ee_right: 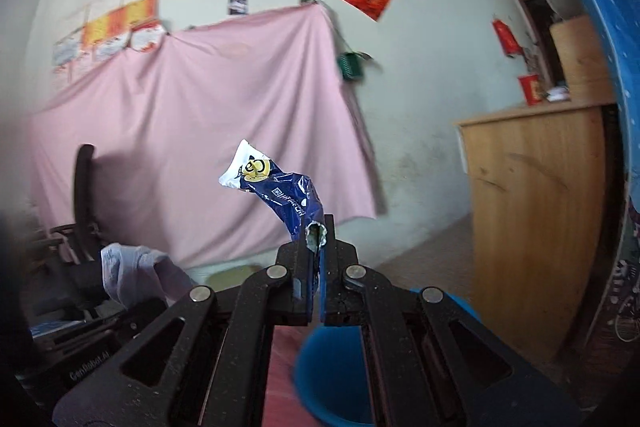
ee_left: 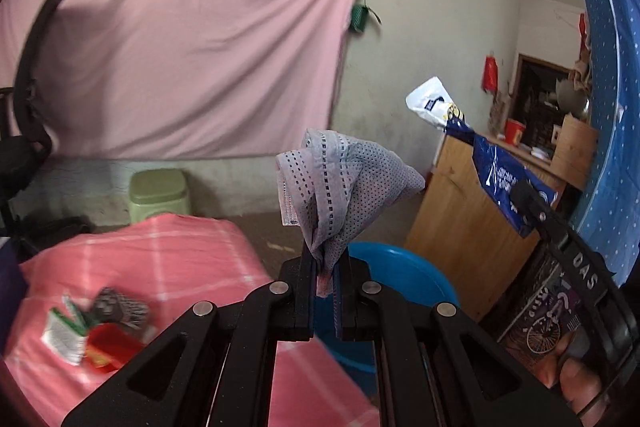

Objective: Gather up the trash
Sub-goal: 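Carry both items over the blue basin and open both tools to drop them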

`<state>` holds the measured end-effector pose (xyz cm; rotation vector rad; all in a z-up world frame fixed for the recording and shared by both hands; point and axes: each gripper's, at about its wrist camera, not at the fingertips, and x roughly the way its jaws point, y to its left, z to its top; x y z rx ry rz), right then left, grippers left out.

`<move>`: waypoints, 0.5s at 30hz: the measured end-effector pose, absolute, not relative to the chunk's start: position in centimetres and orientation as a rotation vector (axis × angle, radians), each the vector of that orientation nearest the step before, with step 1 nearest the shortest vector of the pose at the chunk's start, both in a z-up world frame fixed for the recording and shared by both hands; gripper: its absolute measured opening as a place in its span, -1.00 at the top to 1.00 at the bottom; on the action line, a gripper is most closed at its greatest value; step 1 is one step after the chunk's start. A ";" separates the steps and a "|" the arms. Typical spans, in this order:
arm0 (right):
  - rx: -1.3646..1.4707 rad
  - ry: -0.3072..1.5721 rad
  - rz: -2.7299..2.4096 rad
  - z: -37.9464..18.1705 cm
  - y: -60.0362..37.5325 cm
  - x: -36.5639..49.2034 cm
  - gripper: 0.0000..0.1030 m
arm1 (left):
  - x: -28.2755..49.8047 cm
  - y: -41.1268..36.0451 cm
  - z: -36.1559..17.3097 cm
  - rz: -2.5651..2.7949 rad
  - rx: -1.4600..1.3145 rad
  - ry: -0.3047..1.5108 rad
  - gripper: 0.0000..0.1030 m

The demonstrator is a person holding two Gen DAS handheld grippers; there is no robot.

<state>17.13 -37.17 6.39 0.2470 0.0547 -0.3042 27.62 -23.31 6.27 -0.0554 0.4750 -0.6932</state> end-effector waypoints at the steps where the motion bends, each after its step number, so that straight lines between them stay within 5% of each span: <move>1: 0.260 0.076 -0.322 5.6 -38.0 17.4 0.65 | 28.1 -24.3 5.7 -0.702 -0.051 0.499 0.91; 15: 0.389 0.329 -0.380 -0.5 -43.1 20.9 0.62 | 37.2 -32.3 -1.7 -0.670 -0.053 0.849 0.86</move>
